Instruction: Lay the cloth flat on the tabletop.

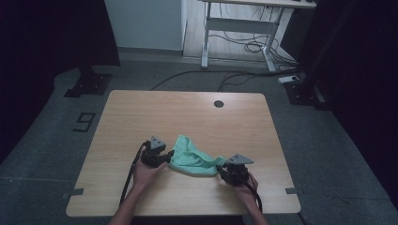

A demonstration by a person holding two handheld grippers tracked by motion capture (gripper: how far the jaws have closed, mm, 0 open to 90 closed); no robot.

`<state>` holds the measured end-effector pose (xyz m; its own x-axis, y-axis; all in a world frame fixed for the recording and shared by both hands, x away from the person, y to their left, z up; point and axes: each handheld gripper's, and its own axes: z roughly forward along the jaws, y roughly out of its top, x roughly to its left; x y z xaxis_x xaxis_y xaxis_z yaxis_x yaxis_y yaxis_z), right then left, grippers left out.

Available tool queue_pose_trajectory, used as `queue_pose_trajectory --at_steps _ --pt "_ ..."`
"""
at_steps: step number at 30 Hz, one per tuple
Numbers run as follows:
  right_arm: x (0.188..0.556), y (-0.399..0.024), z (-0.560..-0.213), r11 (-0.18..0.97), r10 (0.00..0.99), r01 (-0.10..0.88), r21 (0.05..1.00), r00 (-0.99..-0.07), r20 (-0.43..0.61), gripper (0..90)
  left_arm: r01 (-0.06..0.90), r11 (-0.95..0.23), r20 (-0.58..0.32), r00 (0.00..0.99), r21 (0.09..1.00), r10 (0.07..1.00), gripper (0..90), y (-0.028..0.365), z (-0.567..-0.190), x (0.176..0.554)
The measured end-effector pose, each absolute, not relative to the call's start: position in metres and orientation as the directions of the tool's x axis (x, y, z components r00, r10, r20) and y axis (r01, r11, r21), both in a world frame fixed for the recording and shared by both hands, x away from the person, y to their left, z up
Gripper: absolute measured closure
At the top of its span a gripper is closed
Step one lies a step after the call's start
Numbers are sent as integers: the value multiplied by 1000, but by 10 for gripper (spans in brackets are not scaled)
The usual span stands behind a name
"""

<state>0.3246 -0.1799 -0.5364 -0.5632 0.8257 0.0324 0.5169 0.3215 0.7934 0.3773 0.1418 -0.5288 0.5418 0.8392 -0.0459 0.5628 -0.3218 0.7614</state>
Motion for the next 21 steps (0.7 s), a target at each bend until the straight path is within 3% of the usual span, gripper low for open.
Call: queue_pose_trajectory --at_steps 6,10,16,21 --pt "320 -181 -521 317 832 499 807 -555 16 483 558 -363 -25 569 746 822 576 132 -538 379" --pt "316 -178 -494 291 833 448 845 -553 6 409 553 -397 0 584 733 812 614 127 -542 378" --pt "330 -164 -474 304 815 415 858 -580 -8 399 554 -401 3 583 729 812 626 125 -546 377" --pt "367 -135 -476 353 764 433 830 -645 12 385 558 -398 -1 581 728 814 628 125 -546 378"
